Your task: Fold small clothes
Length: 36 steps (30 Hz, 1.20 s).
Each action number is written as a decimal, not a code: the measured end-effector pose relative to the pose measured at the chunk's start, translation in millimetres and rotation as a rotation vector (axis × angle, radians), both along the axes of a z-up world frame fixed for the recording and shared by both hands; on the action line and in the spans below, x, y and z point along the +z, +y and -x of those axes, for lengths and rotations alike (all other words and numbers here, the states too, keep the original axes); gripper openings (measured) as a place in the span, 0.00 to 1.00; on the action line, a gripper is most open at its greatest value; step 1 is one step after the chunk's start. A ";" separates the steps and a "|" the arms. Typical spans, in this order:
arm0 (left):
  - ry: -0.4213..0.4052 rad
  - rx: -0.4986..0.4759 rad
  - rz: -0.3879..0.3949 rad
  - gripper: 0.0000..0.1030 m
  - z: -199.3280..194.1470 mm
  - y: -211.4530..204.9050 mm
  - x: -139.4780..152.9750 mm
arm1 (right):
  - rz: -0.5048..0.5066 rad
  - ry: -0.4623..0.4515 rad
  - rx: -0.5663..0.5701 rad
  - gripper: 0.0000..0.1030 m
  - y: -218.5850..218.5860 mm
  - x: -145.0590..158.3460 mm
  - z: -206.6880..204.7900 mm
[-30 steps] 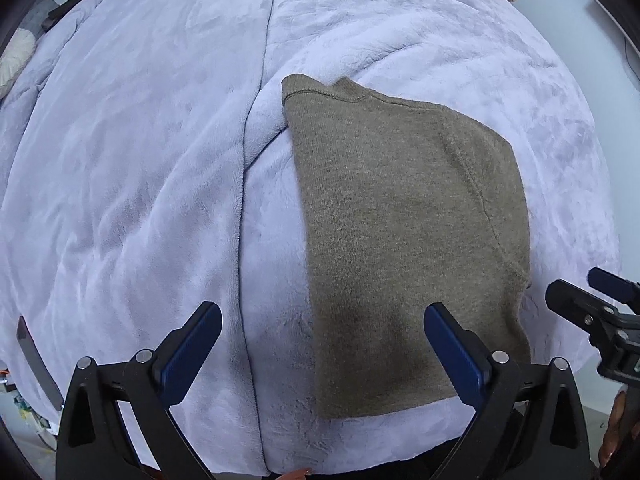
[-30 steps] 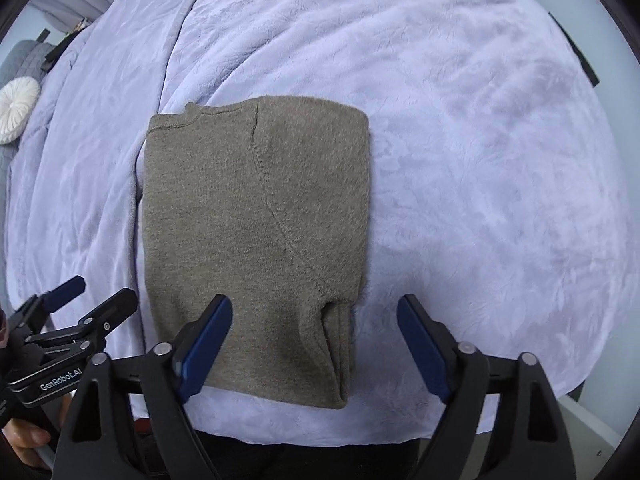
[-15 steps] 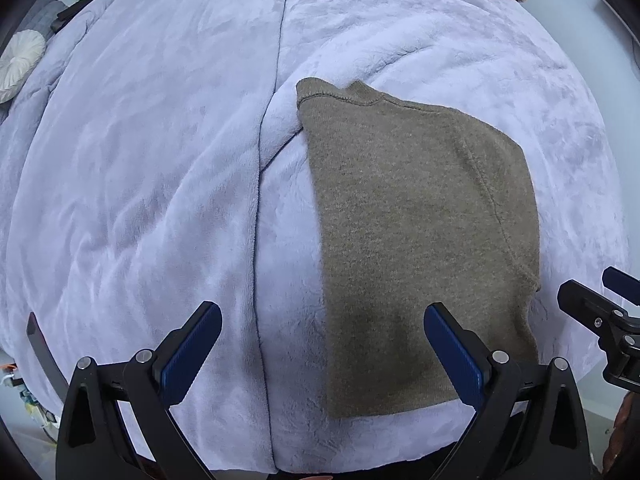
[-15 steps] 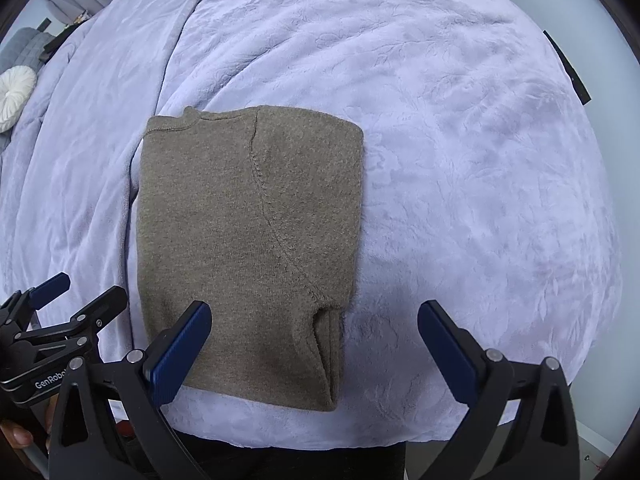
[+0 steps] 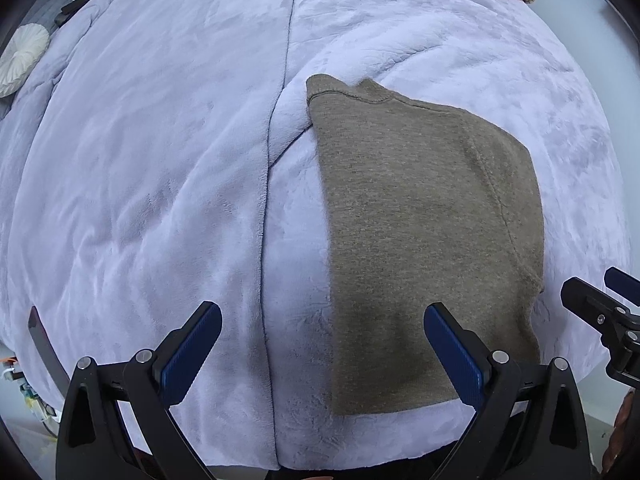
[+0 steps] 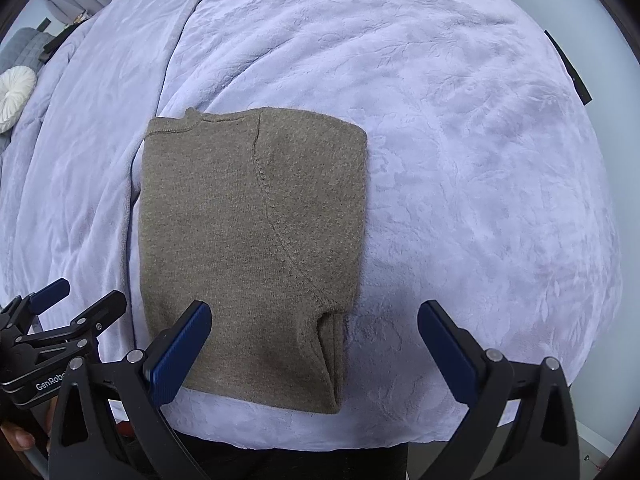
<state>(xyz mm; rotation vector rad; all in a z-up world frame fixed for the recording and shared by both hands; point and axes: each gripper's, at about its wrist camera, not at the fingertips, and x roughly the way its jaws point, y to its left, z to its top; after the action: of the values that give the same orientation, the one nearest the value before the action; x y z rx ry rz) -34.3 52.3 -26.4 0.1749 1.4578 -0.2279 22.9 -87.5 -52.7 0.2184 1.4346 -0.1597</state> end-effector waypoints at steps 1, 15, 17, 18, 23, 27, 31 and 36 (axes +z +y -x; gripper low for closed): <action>0.000 -0.002 0.000 0.98 -0.3 0.3 0.2 | 0.000 0.000 0.000 1.00 -0.2 0.1 -0.7; 0.001 0.002 -0.001 0.98 -0.1 -0.2 -0.1 | -0.002 0.005 0.004 1.00 -0.1 -0.4 -3.2; 0.001 0.001 -0.001 0.98 -0.5 0.0 -0.1 | -0.001 0.005 0.005 1.00 -0.1 -0.4 -3.2; 0.001 -0.001 -0.001 0.98 -0.7 0.1 0.0 | -0.001 0.004 0.005 1.00 0.0 -0.5 -3.0; 0.002 -0.001 -0.003 0.98 -0.9 1.4 -0.5 | -0.003 0.005 0.005 1.00 0.3 -0.8 -2.8; 0.008 0.002 -0.007 0.98 -0.4 2.9 -2.7 | -0.002 0.003 0.005 1.00 1.4 -0.5 -1.8; 0.008 -0.002 -0.008 0.98 -0.4 3.6 -2.7 | -0.001 -0.002 0.001 1.00 2.3 0.2 -0.4; 0.007 -0.009 -0.009 0.98 -0.2 3.4 -2.7 | -0.007 0.001 0.002 1.00 1.0 -0.5 -2.0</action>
<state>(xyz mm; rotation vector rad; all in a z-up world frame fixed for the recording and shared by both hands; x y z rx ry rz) -34.1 55.7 -29.0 0.1877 1.4650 -0.2295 24.9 -86.4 -53.2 0.2230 1.4363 -0.1530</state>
